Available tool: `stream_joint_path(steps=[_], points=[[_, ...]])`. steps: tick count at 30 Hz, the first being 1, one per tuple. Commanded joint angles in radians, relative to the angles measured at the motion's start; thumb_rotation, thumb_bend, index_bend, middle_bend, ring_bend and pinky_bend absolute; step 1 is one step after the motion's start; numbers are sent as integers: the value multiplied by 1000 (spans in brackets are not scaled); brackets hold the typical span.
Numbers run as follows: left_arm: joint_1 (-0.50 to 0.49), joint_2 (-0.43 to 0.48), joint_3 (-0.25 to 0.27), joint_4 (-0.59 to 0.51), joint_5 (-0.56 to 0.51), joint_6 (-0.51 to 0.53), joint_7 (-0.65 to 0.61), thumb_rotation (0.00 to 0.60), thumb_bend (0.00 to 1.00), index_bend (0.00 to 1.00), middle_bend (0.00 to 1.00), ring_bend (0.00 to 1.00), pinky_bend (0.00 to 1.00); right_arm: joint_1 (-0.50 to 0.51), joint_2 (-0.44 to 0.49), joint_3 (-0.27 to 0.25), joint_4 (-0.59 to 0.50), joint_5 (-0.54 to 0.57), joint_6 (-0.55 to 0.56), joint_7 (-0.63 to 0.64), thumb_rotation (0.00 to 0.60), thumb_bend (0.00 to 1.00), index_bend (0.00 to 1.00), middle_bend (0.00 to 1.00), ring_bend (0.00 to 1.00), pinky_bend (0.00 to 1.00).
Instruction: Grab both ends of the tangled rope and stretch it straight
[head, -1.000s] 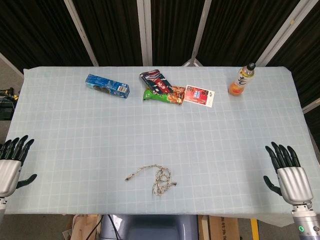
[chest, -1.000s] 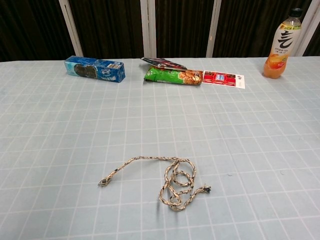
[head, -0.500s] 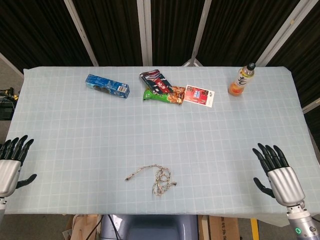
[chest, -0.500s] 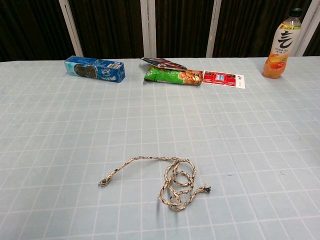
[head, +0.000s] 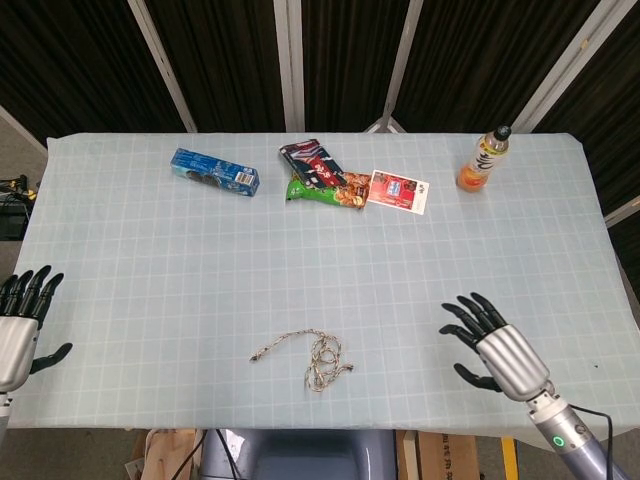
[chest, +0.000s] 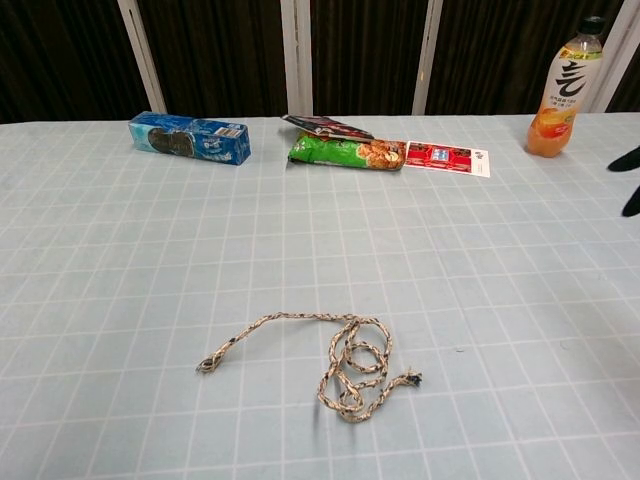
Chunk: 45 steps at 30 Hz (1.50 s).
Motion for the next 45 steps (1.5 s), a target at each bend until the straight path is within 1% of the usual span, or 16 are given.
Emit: stream_joint_path(steps=[1,4,8,15,23,28,34,45], points=[[-3,-4,-6,2,-6,-1,6,600,8,0,0,0,0,53,-30,-14,-45,-14,-74,17,600,311,372,159,63,0],[-7,-8,-14,6,-14,-3,9,600,8,0,0,0,0,85,-62,-16,-79,-7,-131,-2,600,312,400,159,64,0],[-9,-10,-21,10,-16,2,-1,600,8,0,0,0,0,107,-107,-14,-102,15,-181,-38,600,312,430,160,63,0],[-9,-6,-19,8,-8,8,-10,600,8,0,0,0,0,123,-189,-13,-90,61,-225,-83,600,312,499,174,63,0],[-13,-9,-19,12,-17,-5,-16,600,8,0,0,0,0,133,-255,11,-96,143,-254,-119,600,312,505,176,63,0],[-17,-12,-15,10,-14,-14,-10,600,8,0,0,0,0,145,-297,26,-86,202,-292,-168,600,313,505,176,63,0],[-21,-14,-15,9,-17,-21,-10,600,8,0,0,0,0,155,-340,43,-80,262,-319,-205,600,345,505,176,63,0],[-27,-16,-16,12,-26,-33,-12,600,8,0,0,0,0,177,-405,59,-47,347,-363,-265,600,349,505,176,63,0]])
